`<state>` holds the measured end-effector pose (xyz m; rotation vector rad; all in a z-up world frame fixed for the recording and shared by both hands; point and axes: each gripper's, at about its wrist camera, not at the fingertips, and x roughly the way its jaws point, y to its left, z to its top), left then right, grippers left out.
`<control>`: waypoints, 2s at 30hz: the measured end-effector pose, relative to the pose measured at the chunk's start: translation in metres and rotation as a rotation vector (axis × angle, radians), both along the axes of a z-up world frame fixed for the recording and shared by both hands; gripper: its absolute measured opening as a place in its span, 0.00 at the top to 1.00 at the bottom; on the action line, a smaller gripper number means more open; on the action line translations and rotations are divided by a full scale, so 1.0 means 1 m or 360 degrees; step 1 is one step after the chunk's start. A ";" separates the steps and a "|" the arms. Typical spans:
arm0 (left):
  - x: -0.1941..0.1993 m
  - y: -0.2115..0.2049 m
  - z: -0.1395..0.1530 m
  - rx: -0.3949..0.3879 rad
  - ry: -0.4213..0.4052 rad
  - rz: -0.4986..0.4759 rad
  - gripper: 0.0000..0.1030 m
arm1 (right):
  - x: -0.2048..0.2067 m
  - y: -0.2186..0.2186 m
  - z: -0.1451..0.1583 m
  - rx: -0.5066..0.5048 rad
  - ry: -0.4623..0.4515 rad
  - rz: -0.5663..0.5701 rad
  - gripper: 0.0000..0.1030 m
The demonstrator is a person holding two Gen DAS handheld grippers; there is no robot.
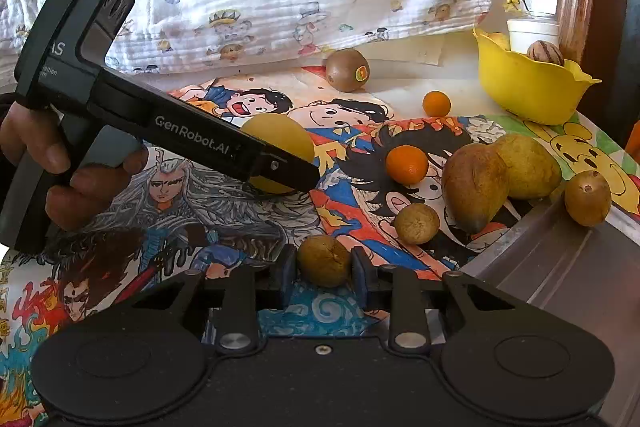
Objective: Organize fruits
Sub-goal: 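Grasp the yellow lemon with the left tool while the right tool grasps a small brown fruit, then carry the lemon with the left tool while the right tool carries the small fruit to the tray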
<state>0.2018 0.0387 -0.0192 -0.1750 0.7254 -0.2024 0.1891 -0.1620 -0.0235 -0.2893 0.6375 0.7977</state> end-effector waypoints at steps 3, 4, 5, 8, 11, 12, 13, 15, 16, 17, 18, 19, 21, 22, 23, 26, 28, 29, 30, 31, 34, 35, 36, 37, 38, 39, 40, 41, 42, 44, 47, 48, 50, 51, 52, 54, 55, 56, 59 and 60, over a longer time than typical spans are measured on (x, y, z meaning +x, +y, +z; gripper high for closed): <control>0.000 -0.003 0.002 0.0017 0.0006 0.0028 0.36 | -0.001 -0.001 0.000 0.0017 -0.0005 -0.0010 0.70; 0.000 -0.004 0.002 0.0022 0.0012 0.0042 0.36 | -0.001 -0.002 0.000 0.0025 -0.0003 -0.0014 0.70; 0.000 -0.005 0.003 0.0029 0.0018 0.0053 0.36 | -0.002 -0.002 0.000 0.0035 0.0000 -0.0018 0.70; 0.000 -0.007 0.005 0.0029 0.0026 0.0080 0.36 | -0.005 -0.007 0.002 0.0058 0.0002 -0.0027 0.70; -0.002 -0.009 0.008 0.0020 0.0041 0.0092 0.36 | -0.010 -0.013 0.004 0.0090 0.0002 -0.0035 0.70; -0.003 -0.011 0.010 0.0022 0.0040 0.0092 0.36 | -0.012 -0.016 0.006 0.0105 -0.0002 -0.0041 0.70; -0.005 -0.012 0.012 0.0028 0.0036 0.0092 0.36 | -0.014 -0.019 0.008 0.0120 -0.0009 -0.0048 0.70; -0.008 -0.015 0.018 0.0043 0.0023 0.0098 0.36 | -0.018 -0.025 0.013 0.0163 -0.0031 -0.0065 0.70; -0.009 -0.017 0.021 0.0045 0.0016 0.0106 0.36 | -0.020 -0.029 0.015 0.0180 -0.0040 -0.0072 0.70; -0.011 -0.018 0.025 0.0044 0.0010 0.0117 0.36 | -0.022 -0.033 0.018 0.0196 -0.0051 -0.0082 0.70; -0.012 -0.019 0.028 0.0041 0.0008 0.0126 0.36 | -0.024 -0.036 0.022 0.0211 -0.0065 -0.0093 0.70; -0.013 -0.021 0.032 0.0037 0.0006 0.0133 0.36 | -0.026 -0.041 0.025 0.0226 -0.0081 -0.0102 0.70; -0.015 -0.024 0.042 0.0035 -0.0004 0.0140 0.36 | -0.029 -0.052 0.032 0.0256 -0.0112 -0.0126 0.70; -0.016 -0.026 0.046 0.0037 -0.0015 0.0142 0.36 | -0.030 -0.058 0.035 0.0272 -0.0130 -0.0143 0.70; -0.017 -0.030 0.052 0.0043 -0.0030 0.0139 0.36 | -0.031 -0.063 0.038 0.0282 -0.0145 -0.0157 0.70; -0.018 -0.042 0.069 0.0071 -0.0083 0.0111 0.36 | -0.032 -0.081 0.046 0.0306 -0.0192 -0.0220 0.70; -0.017 -0.051 0.079 0.0084 -0.0118 0.0095 0.36 | -0.033 -0.093 0.051 0.0316 -0.0226 -0.0266 0.70; -0.016 -0.056 0.085 0.0086 -0.0135 0.0085 0.36 | -0.033 -0.099 0.053 0.0314 -0.0246 -0.0290 0.70; -0.014 -0.061 0.089 0.0084 -0.0150 0.0074 0.36 | -0.033 -0.106 0.055 0.0309 -0.0269 -0.0314 0.70; -0.012 -0.067 0.094 0.0079 -0.0164 0.0061 0.36 | -0.032 -0.113 0.058 0.0302 -0.0295 -0.0344 0.70; -0.005 -0.084 0.103 0.0049 -0.0209 0.0016 0.36 | -0.026 -0.134 0.062 0.0290 -0.0345 -0.0433 0.70; -0.003 -0.090 0.104 0.0038 -0.0225 -0.0001 0.36 | -0.023 -0.141 0.061 0.0283 -0.0356 -0.0464 0.70; 0.001 -0.096 0.103 0.0026 -0.0237 -0.0017 0.36 | -0.019 -0.147 0.061 0.0272 -0.0371 -0.0495 0.70; 0.005 -0.102 0.101 0.0007 -0.0242 -0.0033 0.36 | -0.016 -0.153 0.059 0.0254 -0.0389 -0.0523 0.70; 0.010 -0.106 0.099 -0.0015 -0.0238 -0.0043 0.36 | -0.013 -0.159 0.057 0.0235 -0.0403 -0.0548 0.70; 0.015 -0.110 0.096 -0.0038 -0.0227 -0.0050 0.36 | -0.008 -0.165 0.055 0.0215 -0.0414 -0.0575 0.70; 0.021 -0.115 0.093 -0.0052 -0.0212 -0.0051 0.36 | -0.004 -0.170 0.052 0.0201 -0.0424 -0.0597 0.70; 0.027 -0.120 0.090 -0.0057 -0.0202 -0.0053 0.36 | 0.000 -0.174 0.049 0.0187 -0.0431 -0.0618 0.70; 0.034 -0.126 0.086 -0.0056 -0.0199 -0.0058 0.36 | 0.005 -0.179 0.046 0.0171 -0.0437 -0.0639 0.70; 0.044 -0.137 0.080 -0.0041 -0.0207 -0.0075 0.36 | 0.016 -0.187 0.037 0.0142 -0.0440 -0.0688 0.70; 0.060 -0.155 0.069 -0.0018 -0.0201 -0.0107 0.36 | 0.032 -0.198 0.025 0.0135 -0.0410 -0.0738 0.70; 0.065 -0.159 0.065 -0.0015 -0.0190 -0.0112 0.36 | 0.038 -0.202 0.020 0.0140 -0.0391 -0.0748 0.70; 0.075 -0.168 0.056 -0.0013 -0.0159 -0.0124 0.36 | 0.046 -0.207 0.014 0.0167 -0.0352 -0.0755 0.70; 0.080 -0.172 0.052 -0.0013 -0.0147 -0.0128 0.36 | 0.050 -0.209 0.011 0.0172 -0.0342 -0.0757 0.70; 0.083 -0.175 0.049 -0.0012 -0.0138 -0.0133 0.36 | 0.053 -0.209 0.009 0.0168 -0.0343 -0.0758 0.70; 0.091 -0.179 0.042 -0.0006 -0.0124 -0.0141 0.36 | 0.058 -0.210 0.004 0.0154 -0.0351 -0.0759 0.70; 0.094 -0.181 0.040 0.0001 -0.0118 -0.0144 0.36 | 0.061 -0.209 0.003 0.0149 -0.0353 -0.0762 0.70; 0.097 -0.183 0.037 0.0011 -0.0112 -0.0148 0.36 | 0.063 -0.210 0.001 0.0142 -0.0355 -0.0765 0.70; 0.105 -0.188 0.029 0.0050 -0.0094 -0.0161 0.36 | 0.068 -0.210 -0.004 0.0100 -0.0376 -0.0770 0.70; 0.107 -0.190 0.026 0.0066 -0.0086 -0.0166 0.36 | 0.069 -0.210 -0.006 0.0081 -0.0386 -0.0769 0.70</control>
